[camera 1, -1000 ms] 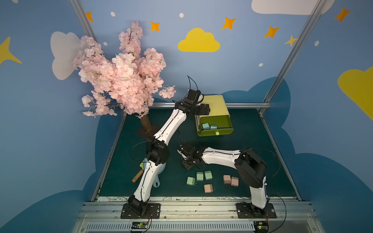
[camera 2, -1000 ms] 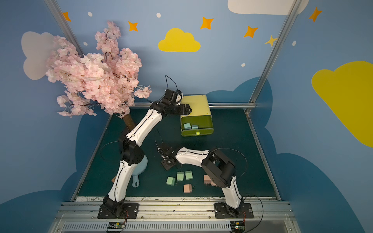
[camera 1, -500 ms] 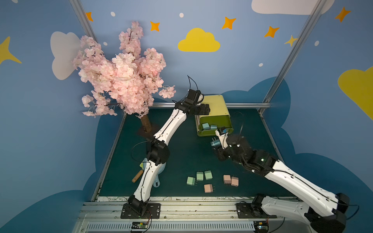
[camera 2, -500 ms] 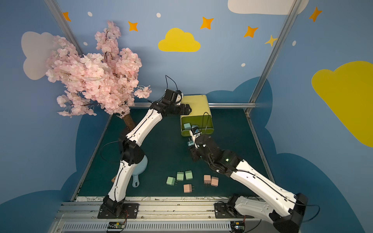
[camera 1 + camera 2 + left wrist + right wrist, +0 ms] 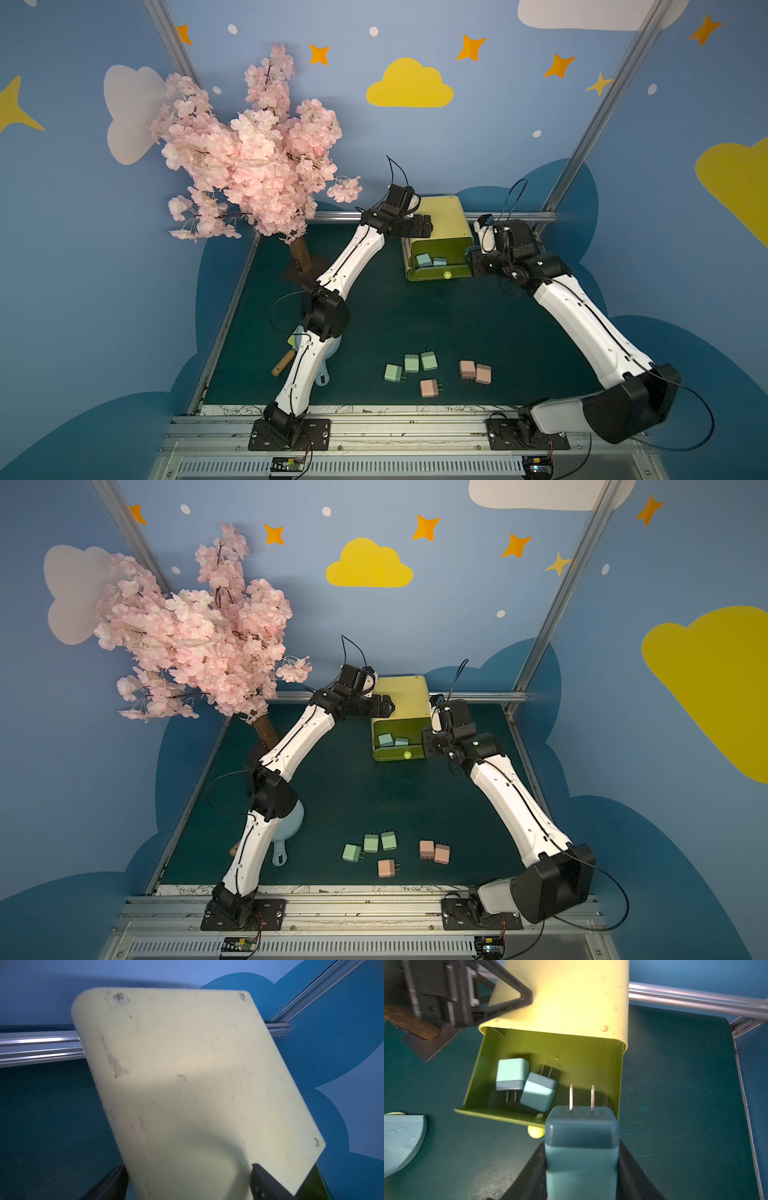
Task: Place the plugs into the drawer by color
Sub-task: Place the plug in the drawer.
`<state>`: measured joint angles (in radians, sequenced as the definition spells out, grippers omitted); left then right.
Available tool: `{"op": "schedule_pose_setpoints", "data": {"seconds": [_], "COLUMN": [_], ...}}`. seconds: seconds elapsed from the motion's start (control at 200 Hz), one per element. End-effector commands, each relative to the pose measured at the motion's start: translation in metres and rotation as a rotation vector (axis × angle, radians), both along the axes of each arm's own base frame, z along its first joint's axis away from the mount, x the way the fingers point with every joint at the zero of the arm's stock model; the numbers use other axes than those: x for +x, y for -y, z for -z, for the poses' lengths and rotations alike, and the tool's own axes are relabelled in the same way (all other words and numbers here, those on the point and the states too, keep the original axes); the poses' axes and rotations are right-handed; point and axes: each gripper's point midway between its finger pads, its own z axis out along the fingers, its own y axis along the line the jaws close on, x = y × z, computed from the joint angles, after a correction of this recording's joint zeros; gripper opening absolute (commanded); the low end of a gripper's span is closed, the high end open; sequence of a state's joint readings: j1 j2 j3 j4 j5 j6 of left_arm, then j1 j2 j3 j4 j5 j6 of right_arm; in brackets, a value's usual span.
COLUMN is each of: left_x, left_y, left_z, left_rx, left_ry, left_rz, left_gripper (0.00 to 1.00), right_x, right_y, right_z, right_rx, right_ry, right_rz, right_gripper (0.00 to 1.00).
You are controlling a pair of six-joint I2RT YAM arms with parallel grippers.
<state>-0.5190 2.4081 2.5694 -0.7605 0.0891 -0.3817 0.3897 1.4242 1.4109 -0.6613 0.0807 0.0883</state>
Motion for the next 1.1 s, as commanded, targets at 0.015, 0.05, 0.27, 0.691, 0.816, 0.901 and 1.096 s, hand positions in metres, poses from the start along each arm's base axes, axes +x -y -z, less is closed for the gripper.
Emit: {"op": "schedule_pose_setpoints", "data": {"seconds": [0.015, 0.05, 0.27, 0.691, 0.816, 0.901, 1.096], "left_x": [-0.009, -0.009, -0.010, -0.011, -0.010, -0.010, -0.010], "left_y": [0.000, 0.000, 0.002, 0.003, 0.001, 0.002, 0.003], "left_z": [-0.018, -0.018, -0.017, -0.018, -0.019, -0.017, -0.014], "left_rx": [0.001, 0.000, 0.002, 0.010, 0.013, 0.012, 0.010], "left_ry": [0.022, 0.021, 0.023, 0.032, 0.035, 0.030, 0.022], "left_rz": [0.016, 0.016, 0.020, 0.023, 0.019, 0.020, 0.019], "left_gripper": [0.93, 0.93, 0.93, 0.93, 0.93, 0.93, 0.93], "right_x": [0.009, 0.012, 0.025, 0.044, 0.046, 0.047, 0.048], "right_y": [0.003, 0.004, -0.001, -0.003, -0.002, -0.002, -0.001], "right_z": [0.003, 0.006, 0.018, 0.034, 0.038, 0.039, 0.033], "right_rx": [-0.016, -0.021, -0.032, -0.079, -0.096, -0.096, -0.096], "right_ry": [-0.028, -0.035, -0.061, -0.089, -0.094, -0.095, -0.083], "right_rz": [-0.008, -0.006, -0.004, 0.019, 0.022, 0.021, 0.026], "right_gripper": [0.37, 0.38, 0.38, 0.40, 0.43, 0.47, 0.57]}}
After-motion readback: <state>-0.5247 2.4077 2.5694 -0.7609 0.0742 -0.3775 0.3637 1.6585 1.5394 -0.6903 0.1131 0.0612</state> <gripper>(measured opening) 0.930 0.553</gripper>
